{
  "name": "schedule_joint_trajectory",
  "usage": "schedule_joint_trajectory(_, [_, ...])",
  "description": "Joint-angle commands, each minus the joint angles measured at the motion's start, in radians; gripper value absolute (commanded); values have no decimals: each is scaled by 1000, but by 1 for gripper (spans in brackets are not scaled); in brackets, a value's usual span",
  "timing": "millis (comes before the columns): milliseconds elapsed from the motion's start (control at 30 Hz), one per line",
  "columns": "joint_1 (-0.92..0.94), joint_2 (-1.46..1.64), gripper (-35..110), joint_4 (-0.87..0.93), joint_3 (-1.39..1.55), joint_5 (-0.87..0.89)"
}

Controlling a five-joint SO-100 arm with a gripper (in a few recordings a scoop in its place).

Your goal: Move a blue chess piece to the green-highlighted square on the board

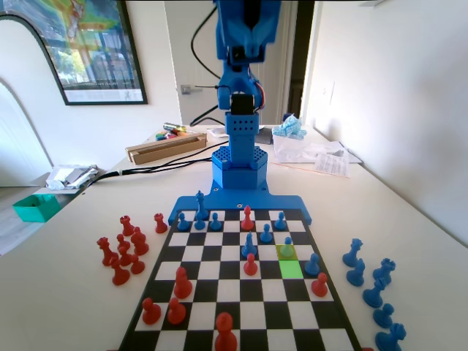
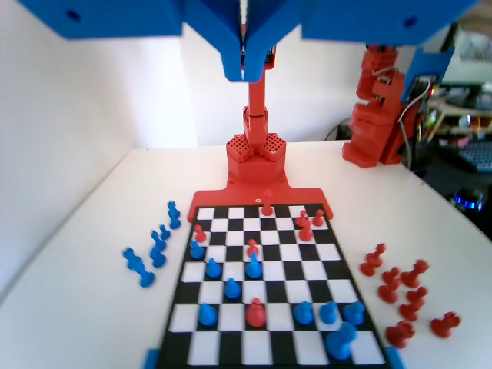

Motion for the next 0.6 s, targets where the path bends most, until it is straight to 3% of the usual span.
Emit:
schedule_joint_trajectory(0, [-43, -137, 1, -23, -140, 129])
schedule_joint_trajectory(233, [-84, -305, 1, -127, -123, 339])
schedule_joint_trajectory(567, [-115, -546, 1, -258, -26, 486])
